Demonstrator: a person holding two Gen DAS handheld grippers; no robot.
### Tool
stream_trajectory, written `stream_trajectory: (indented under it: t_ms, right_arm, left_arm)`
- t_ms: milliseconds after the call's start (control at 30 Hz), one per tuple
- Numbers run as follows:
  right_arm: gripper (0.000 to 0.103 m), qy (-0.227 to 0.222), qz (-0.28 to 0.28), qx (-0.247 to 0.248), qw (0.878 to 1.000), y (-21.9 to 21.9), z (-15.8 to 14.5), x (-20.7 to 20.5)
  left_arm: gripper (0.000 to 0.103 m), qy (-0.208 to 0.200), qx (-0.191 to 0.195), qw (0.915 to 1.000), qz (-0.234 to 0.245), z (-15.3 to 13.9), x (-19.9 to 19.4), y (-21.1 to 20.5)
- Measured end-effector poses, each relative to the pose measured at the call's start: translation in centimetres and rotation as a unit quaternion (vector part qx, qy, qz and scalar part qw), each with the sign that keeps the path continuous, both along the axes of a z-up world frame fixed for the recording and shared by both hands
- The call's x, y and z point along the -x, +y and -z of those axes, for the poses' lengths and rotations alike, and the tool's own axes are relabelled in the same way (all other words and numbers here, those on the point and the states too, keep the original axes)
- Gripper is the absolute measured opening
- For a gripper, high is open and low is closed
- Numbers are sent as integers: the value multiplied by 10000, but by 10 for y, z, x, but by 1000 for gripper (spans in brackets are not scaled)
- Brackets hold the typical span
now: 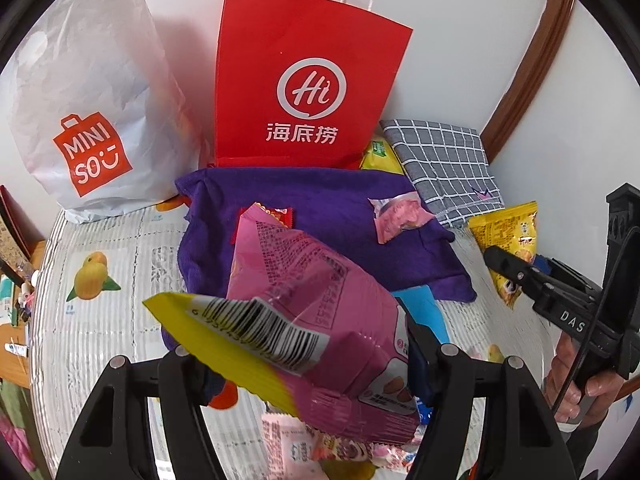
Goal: Organize snacks
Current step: 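Carry the pink bag with the left tool while the right tool carries the yellow bag toward the towel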
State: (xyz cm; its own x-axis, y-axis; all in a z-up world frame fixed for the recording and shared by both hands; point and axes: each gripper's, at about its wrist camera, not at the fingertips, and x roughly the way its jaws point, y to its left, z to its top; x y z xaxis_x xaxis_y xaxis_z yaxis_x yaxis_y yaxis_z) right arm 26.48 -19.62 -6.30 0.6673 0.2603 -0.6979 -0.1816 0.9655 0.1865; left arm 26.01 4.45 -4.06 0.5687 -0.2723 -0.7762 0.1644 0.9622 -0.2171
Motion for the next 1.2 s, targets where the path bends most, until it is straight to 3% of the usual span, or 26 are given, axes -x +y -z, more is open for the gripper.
stream_trajectory:
  t_ms: [333,1200]
  right_arm:
    - [51,7,15,-12,10000,1,3,-33]
    - [51,934,-203,61,9954,2,88,-105]
  left_arm:
    - [68,120,28,9997,-206,12,-30,15]
    - [68,796,80,9963,-298,88,-108,19]
